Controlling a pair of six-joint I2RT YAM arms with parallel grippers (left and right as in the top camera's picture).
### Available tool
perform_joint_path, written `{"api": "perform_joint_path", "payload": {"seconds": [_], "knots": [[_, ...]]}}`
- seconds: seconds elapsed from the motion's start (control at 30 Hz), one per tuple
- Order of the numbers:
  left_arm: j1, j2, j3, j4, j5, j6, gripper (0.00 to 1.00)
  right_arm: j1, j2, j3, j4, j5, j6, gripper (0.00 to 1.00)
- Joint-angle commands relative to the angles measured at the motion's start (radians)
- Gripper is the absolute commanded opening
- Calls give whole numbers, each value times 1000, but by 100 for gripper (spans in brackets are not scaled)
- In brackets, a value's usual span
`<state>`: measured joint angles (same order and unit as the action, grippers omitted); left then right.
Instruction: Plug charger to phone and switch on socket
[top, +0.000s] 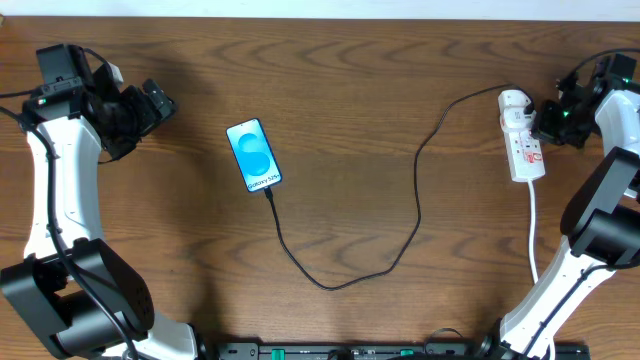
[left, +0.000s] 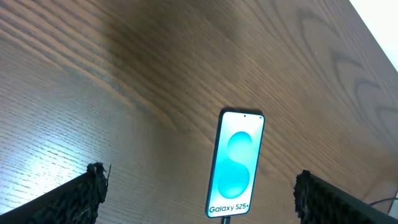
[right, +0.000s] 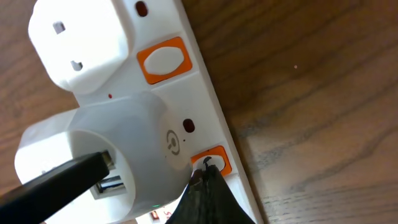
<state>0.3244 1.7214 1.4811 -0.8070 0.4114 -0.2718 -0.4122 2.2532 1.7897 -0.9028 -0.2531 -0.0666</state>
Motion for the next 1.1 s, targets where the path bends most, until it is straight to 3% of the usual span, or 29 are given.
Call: {"api": "perform_joint_path", "payload": {"seconds": [0.0, 0.6, 0.93, 1.07], "knots": [[0, -10, -2, -3, -17, 13, 98, 54, -1, -21, -2, -137, -102, 1], [0, -10, -2, -3, -17, 13, 98, -2, -121, 10, -8, -138, -145, 1], [0, -10, -2, -3, -17, 13, 98, -29, -136, 9, -21, 2, -55, 1], [0, -10, -2, -3, -17, 13, 98, -29, -136, -3, -18, 68, 106, 1]]}}
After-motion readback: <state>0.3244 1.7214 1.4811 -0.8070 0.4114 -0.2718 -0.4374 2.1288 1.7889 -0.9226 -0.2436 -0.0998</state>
